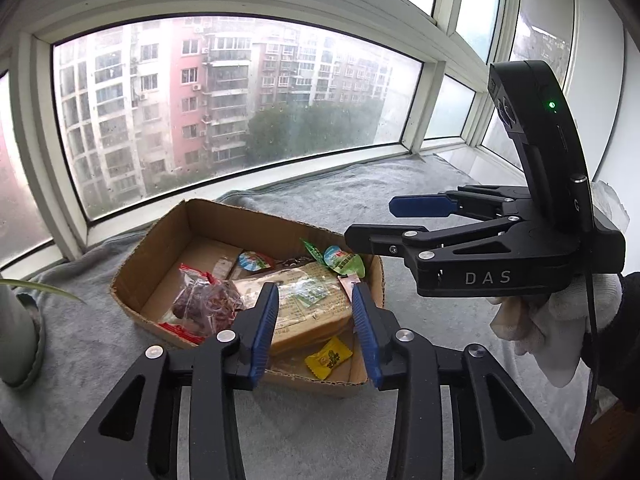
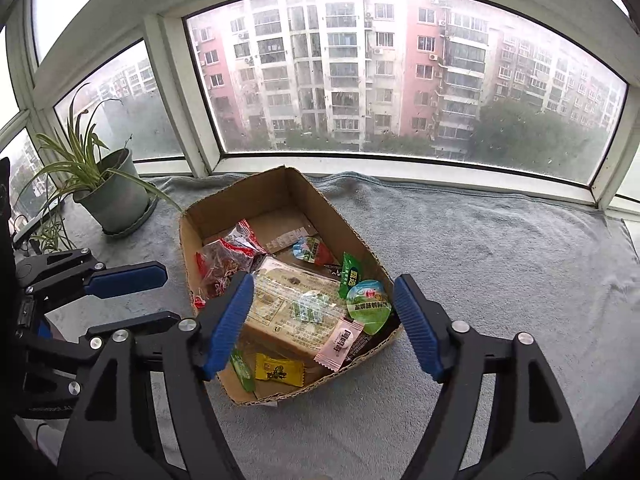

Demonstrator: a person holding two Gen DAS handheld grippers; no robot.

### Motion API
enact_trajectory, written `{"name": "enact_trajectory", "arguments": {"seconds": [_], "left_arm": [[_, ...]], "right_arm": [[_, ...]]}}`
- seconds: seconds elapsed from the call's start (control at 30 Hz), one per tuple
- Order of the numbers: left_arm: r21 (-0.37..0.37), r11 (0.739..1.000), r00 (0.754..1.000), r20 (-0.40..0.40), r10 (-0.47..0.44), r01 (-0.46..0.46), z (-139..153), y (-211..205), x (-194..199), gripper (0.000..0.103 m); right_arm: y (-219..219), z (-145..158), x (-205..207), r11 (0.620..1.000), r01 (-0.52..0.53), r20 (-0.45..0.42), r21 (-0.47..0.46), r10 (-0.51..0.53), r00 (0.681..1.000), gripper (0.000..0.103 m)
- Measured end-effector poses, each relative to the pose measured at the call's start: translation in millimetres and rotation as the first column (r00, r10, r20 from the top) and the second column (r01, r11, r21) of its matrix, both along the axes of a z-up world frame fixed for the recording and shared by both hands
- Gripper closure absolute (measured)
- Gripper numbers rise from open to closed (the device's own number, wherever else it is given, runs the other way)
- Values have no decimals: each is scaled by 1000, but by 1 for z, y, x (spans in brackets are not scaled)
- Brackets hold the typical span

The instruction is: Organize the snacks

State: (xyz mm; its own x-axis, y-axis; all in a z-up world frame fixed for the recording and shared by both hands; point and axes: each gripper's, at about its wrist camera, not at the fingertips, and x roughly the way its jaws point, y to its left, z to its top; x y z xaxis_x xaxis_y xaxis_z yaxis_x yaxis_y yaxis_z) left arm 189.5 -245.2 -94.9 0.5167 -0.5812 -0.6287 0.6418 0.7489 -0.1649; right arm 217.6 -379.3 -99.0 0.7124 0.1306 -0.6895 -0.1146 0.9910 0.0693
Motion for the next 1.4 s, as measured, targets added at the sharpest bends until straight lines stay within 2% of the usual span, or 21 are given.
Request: {"name": "enact_trajectory", "arguments": {"seconds": [0.1, 0.17, 0.23, 0.33, 0.53, 0.83, 0.93, 1.03, 1.27, 1.4], "left_arm": [[-7, 1000, 1000, -4, 15, -15, 4, 6, -2, 65], [-10, 1000, 1000, -7, 26, -26, 7, 11, -4, 55], [-6, 999, 999, 1, 44, -44, 10, 16, -7, 52], [-8, 998, 998, -2, 60, -60, 14, 23, -10, 43], [-4, 994, 993, -11, 114, -114, 19, 33, -10, 32], [4, 977, 977, 3, 213, -213, 39, 55, -23, 30], [-2, 972, 971, 19, 237, -237, 48, 64, -34, 21], [0, 968, 967, 36, 251, -251, 55, 72, -47, 21], [17, 955, 953, 70, 294, -296, 63, 92, -80, 21], [19, 947, 946, 60, 318, -320, 61, 105, -95, 21]], "right_arm": [[0, 7, -8, 1000, 21, 22, 8, -22, 1000, 20], [0, 12, -14, 999, 39, 30, 10, -39, 999, 19], [0, 16, -20, 999, 47, 41, 18, -48, 998, 16], [-1, 22, -28, 997, 72, 65, 14, -73, 995, 6], [-6, 28, -39, 992, 121, 83, 26, -123, 989, 5], [4, 52, -74, 988, 131, 128, 87, -141, 982, 5], [14, 59, -90, 988, 128, 145, 90, -140, 979, 5], [24, 65, -106, 988, 120, 164, 93, -134, 977, 0], [46, 66, -144, 986, 149, 191, 73, -160, 969, 0], [58, 64, -164, 985, 164, 197, 59, -172, 965, 0]]}}
